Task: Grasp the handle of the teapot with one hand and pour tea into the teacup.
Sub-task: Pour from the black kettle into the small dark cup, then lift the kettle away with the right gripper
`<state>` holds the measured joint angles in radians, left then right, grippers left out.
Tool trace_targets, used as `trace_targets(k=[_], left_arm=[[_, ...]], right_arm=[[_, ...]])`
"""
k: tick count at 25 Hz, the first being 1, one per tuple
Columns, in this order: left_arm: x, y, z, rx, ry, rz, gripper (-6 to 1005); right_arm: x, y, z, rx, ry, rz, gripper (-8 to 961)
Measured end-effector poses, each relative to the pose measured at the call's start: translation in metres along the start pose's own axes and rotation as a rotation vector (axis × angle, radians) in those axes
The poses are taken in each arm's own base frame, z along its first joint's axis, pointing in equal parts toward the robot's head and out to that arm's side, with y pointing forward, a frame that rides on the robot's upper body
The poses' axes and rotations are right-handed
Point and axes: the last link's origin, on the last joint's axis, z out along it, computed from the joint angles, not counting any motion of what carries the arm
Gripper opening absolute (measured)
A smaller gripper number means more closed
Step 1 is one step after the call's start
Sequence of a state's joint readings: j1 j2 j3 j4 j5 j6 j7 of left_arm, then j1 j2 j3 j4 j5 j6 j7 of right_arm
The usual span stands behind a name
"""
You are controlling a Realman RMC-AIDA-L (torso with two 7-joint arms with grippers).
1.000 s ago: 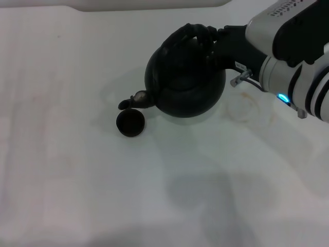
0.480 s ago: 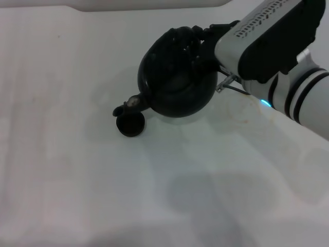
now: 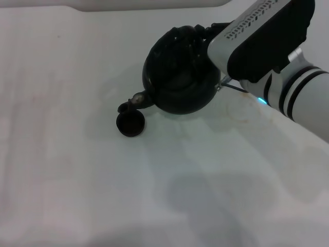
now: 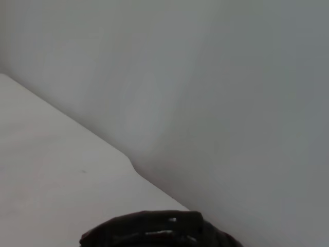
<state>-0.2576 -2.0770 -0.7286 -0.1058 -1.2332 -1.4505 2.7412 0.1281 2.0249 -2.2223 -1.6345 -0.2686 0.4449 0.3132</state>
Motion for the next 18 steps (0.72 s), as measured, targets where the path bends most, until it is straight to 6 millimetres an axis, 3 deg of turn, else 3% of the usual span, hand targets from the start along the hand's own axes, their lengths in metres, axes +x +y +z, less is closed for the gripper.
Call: trace_targets(k=[18], left_arm=[[0.000,0.001,0.000,-0.004,0.000,-0.004,888]], right_arm=[[0.005,0.011,0.001,0.053,-0.016,-0.123,138]])
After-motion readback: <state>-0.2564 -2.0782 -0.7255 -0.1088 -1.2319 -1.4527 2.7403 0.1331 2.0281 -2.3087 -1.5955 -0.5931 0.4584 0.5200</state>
